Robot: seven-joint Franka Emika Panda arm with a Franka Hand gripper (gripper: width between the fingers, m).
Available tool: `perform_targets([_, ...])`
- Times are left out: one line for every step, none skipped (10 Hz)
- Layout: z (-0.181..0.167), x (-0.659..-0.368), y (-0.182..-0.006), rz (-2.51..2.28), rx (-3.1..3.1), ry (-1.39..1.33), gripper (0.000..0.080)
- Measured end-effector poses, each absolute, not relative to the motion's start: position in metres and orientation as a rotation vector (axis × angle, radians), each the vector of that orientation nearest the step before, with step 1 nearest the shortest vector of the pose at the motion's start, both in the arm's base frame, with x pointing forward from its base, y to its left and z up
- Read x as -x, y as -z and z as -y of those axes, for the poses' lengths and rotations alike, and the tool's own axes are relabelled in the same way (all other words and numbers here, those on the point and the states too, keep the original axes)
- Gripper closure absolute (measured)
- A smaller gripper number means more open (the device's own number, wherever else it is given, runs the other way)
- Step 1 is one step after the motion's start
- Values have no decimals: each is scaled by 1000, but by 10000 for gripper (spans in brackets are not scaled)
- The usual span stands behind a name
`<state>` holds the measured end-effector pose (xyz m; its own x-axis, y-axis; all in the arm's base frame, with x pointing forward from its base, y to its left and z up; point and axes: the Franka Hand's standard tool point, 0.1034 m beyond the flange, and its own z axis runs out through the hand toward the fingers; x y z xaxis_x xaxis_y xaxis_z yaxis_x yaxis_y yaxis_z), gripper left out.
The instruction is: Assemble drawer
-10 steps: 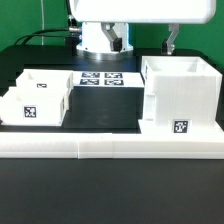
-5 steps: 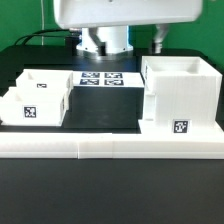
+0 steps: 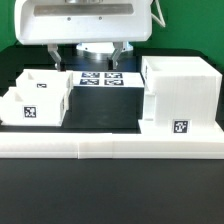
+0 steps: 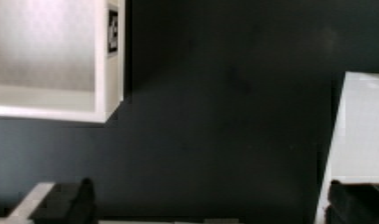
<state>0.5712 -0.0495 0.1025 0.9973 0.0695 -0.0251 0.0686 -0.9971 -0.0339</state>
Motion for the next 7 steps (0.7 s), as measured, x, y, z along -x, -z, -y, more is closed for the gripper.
perform_targets([49,-572,-103,113,3107,-39,150])
perform_targets([49,-571,-102,112,3107,-41,150])
perform_targets([49,-571,-102,112,3107,-41,150])
perform_targets([51,-570,-102,94,3102,-43,150])
perform_targets([61,-563,-103,29,3089,-47,150])
perform_targets([72,-552,-95,10,3090,-43,150])
perform_targets([79,-539,-82,-10,3090,-42,150])
